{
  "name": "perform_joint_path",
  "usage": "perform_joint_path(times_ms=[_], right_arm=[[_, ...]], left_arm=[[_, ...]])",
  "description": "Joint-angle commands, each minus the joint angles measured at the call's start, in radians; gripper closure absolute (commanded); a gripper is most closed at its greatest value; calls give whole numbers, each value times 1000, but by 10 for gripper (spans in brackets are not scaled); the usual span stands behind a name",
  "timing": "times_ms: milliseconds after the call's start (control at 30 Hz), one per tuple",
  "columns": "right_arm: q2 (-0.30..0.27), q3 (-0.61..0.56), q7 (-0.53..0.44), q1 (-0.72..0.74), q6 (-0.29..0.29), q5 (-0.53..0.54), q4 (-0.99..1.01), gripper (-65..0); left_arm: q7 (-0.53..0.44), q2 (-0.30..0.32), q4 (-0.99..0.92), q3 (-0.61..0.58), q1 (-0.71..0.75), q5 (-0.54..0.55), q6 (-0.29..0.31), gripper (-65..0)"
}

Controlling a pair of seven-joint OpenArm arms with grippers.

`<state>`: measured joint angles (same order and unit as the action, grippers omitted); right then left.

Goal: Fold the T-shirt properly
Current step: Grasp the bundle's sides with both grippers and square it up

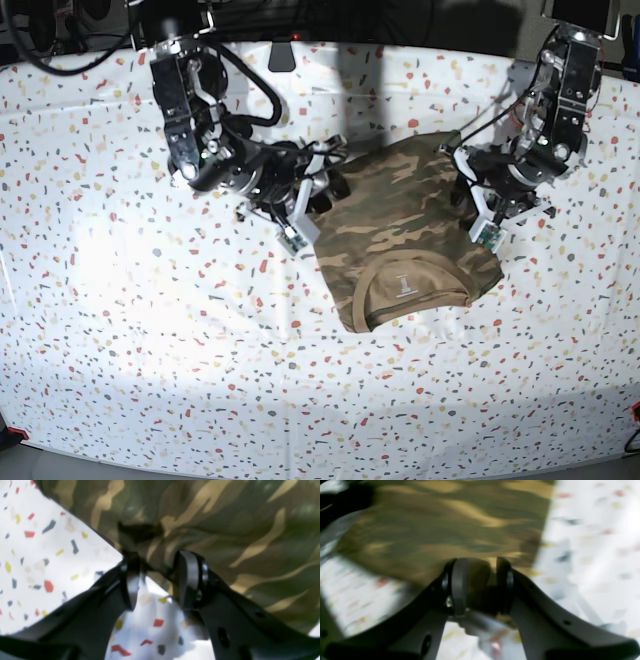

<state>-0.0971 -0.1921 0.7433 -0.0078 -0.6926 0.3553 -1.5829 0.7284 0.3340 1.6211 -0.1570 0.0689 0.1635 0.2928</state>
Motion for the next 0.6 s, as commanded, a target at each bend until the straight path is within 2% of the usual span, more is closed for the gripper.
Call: perform_joint_path(times_ms=[0, 233, 467, 567], right_arm=[[0, 0, -19, -5, -6, 23, -40, -197], [24, 0, -26, -79, -6, 23, -80, -197], [84, -50, -23, -76, -6, 21, -80, -197], [88, -85, -24, -76, -6, 15, -80, -197]], left_arm=[[-17, 0, 14, 5, -20, 14, 4, -245], [-20, -51, 14, 5, -25, 29, 72, -245], [-21, -96, 14, 5, -69, 29, 79, -245], [-19, -101, 14, 4, -91, 29, 79, -245]])
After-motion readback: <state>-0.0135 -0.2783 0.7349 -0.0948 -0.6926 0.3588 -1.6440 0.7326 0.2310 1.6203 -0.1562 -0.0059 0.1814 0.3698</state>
